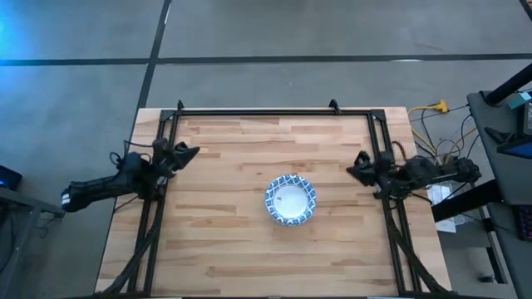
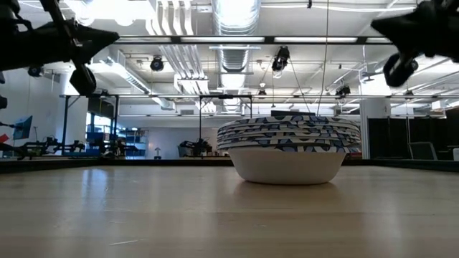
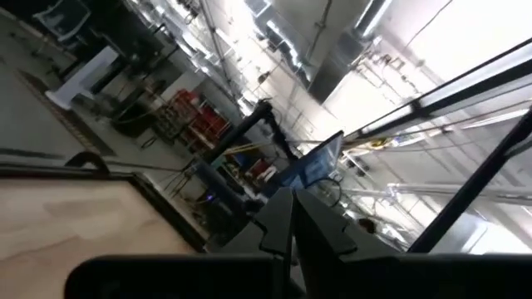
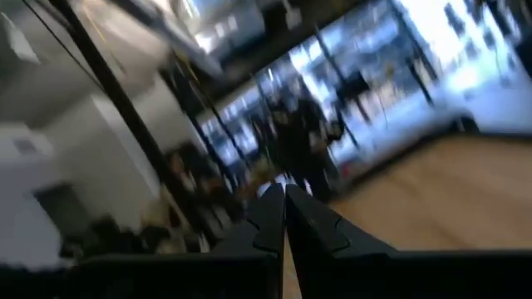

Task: Nest bowls inside each other
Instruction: Return to Home Position

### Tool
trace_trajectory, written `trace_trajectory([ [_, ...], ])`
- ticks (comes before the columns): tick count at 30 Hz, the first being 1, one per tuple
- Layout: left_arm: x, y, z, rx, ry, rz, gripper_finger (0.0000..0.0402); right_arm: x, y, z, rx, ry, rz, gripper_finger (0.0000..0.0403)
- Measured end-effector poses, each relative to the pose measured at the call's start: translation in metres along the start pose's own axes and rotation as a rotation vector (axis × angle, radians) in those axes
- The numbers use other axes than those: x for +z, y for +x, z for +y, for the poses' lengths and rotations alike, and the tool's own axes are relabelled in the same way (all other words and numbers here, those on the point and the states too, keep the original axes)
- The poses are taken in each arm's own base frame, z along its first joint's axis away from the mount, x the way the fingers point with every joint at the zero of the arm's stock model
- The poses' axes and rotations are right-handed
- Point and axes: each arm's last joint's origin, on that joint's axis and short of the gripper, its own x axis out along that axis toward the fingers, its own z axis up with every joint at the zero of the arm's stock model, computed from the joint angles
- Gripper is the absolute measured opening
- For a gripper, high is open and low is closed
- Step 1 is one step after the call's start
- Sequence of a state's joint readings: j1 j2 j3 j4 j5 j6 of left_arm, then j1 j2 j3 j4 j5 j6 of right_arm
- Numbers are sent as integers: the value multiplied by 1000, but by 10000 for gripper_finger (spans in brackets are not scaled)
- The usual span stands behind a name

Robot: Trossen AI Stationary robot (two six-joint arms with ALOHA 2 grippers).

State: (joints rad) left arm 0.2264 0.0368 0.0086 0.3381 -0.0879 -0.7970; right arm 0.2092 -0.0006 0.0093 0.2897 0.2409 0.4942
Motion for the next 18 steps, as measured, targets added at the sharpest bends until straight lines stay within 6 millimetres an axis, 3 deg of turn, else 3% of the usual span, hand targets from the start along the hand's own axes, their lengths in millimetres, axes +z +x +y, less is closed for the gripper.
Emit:
trace_trajectory([
  [5, -10, -1, 9, 81, 7, 117, 0, -20, -3, -11, -107, -14, 215, 9],
  [12, -23, -4, 22, 202, 21, 263, 0, -25, -1, -13, -116, -293, 297, 9],
  [18, -26, -2, 24, 227, 21, 293, 0, -28, 0, -15, -121, -346, 330, 9],
])
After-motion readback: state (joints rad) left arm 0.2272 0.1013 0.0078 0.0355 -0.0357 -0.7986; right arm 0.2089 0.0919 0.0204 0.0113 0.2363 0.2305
